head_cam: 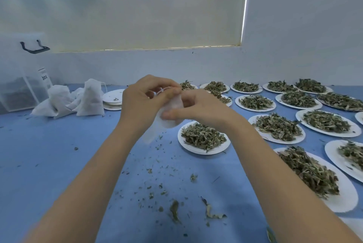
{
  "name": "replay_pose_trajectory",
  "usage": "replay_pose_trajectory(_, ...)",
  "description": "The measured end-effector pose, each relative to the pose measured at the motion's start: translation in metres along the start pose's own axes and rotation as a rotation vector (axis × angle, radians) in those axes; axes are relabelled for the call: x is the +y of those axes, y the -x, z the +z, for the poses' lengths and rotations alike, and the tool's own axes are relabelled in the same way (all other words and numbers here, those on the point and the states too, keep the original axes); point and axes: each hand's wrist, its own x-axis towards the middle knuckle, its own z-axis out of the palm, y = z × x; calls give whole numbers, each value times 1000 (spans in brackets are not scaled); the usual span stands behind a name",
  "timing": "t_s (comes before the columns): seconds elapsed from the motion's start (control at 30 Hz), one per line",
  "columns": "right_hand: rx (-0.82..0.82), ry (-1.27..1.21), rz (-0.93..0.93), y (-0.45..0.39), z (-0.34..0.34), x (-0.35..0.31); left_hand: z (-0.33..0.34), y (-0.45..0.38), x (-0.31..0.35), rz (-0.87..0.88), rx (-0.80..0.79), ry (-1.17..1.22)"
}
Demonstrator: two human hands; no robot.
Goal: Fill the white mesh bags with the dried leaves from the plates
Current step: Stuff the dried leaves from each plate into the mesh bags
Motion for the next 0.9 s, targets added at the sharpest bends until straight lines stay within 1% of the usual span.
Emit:
replay_pose_trajectory(0.13, 80, 86, -23, -6, 9, 8, -3, -4, -6, 54, -29, -94)
replay_pose_trajectory(0.23, 110, 97, 0, -11, 10, 15, 0, -3, -9, 143, -20, -230)
replay_pose_trajectory(0.37, 71, 57, 77, -14, 11, 31, 12, -1, -14, 290, -8, -495)
replay_pose_trajectory(0.43, 77, -29, 116, -13, 11, 38, 20, 0, -17, 281, -28, -524)
replay_pose_trajectory(0.5, 96, -148, 184, -13, 7, 48, 28, 3, -24, 219, -77, -520)
replay_pose_trajectory(0.6, 87, -313, 285, -14, 5, 59, 39, 11, -37, 134, -224, -526)
replay_pose_trajectory(0.67, 119, -358, 328, -16, 2, 64, 44, 18, -42, 87, -339, -462)
replay_pose_trajectory(0.73, 162, -384, 348, -17, -1, 67, 48, 23, -47, 108, -395, -433)
replay_pose_trajectory(0.83, 135, -432, 341, -18, -2, 70, 58, 29, -57, 162, -428, -551)
replay_pose_trajectory(0.9, 82, -446, 338, -16, -2, 71, 66, 31, -62, 193, -363, -627)
